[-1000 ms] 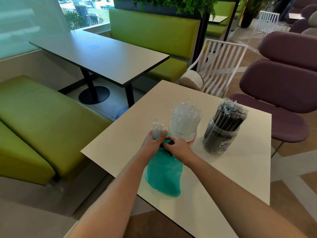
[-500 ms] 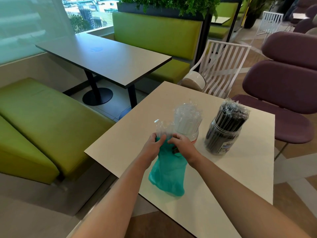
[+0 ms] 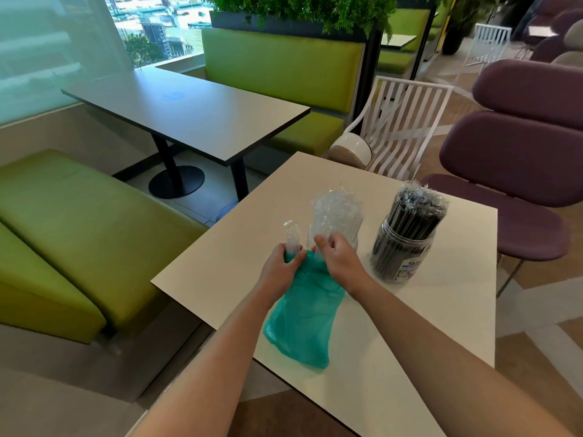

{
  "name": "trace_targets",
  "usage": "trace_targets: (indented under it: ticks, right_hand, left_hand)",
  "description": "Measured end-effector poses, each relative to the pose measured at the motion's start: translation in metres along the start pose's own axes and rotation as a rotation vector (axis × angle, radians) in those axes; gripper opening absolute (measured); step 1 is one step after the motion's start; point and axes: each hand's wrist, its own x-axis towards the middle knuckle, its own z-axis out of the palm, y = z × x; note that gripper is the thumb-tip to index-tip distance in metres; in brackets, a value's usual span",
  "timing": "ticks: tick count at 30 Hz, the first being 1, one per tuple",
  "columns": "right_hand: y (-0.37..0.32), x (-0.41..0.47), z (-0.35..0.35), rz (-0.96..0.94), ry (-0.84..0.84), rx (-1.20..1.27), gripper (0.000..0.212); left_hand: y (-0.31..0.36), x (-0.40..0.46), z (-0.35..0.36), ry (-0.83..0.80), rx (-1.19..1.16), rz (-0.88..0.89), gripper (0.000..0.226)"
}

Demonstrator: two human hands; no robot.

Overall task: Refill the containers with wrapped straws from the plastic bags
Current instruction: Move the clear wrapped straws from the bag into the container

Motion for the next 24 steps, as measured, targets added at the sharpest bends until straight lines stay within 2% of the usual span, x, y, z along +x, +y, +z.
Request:
trace_targets:
  ticks: [6,11,16,21,24]
  right_hand:
    - [-0.023,0.001,-0.025,-0.145,0.068,-0.055,0.023]
    - [-0.063,0.011,-0.06,-0.306,0.221,-0.091,0.04]
    - [-0.092,0.017,-0.089,-0.448,0.346,-0.087,0.033]
    - [-0.101,0.013,-0.093,-0.531,0.373,-0.138,0.027]
    - [-0.098,0.011,-0.088,-0.523,0.337,-0.14,0.027]
  left_hand:
    - [0.006,0.005,0.011,-0.053,0.155,0.017,0.02]
    - [0.012,0.01,0.019,-0.059,0.296,-0.033,0.033]
    - [0.019,0.017,0.024,0.009,0.404,-0.066,0.046]
    - [0.027,0.025,0.034,0.036,0.31,-0.132,0.068]
    - [0.026,0.03,0.041,0.042,0.241,-0.113,0.07]
